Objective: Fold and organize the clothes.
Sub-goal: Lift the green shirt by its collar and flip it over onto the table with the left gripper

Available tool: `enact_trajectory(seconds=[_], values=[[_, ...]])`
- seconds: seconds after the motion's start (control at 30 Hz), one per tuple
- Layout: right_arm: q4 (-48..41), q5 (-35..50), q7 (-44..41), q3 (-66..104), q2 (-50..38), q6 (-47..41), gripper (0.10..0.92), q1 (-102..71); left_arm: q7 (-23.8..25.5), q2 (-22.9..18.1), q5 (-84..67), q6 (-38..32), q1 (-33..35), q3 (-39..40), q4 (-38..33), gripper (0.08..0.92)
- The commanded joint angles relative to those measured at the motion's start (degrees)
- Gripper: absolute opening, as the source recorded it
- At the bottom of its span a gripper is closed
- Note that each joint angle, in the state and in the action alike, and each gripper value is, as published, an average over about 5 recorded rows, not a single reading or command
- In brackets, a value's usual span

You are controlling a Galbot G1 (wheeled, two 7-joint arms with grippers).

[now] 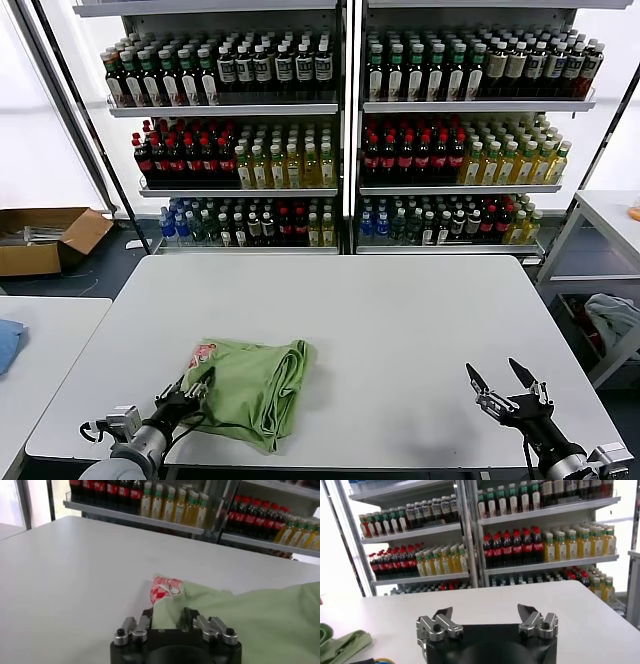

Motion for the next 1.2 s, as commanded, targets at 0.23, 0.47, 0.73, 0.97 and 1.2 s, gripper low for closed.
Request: enact_trajectory(seconds=[0.23,0.47,0.73,0.97,1.2], values=[[-0.14,0.14,0.01,0.5,0.03,-0.02,0.823,0.8,-2.87,-2.92,-0.85,-6.93,1.15,-5.54,-3.8,0.204],[0.01,0.14,-0.01,0.14,0.08,-0.05,0.823,0.93,-4.22,-1.1,-6.71,-5.74,-0.11,-22.62,-5.68,0.114],[0.5,-0.41,0.18,-1.95,0.45,-0.23,0.823,1.98,-4.4,4.31,-9.41,-4.58,1.19,-33.39,-4.89,0.114],[1.29,-0.33,-0.04,-1.13,0.68,0.0,0.823,0.9,-5.63,2.88,-8.29,-3.37,1.4,-30.71,-9.85,0.114],[1.42,-0.1,-0.5,0.37,1.17,0.72,0.823,-0.86,-7.7,-1.88,-6.03,-2.37,1.54,-24.59,-15.33,0.114]])
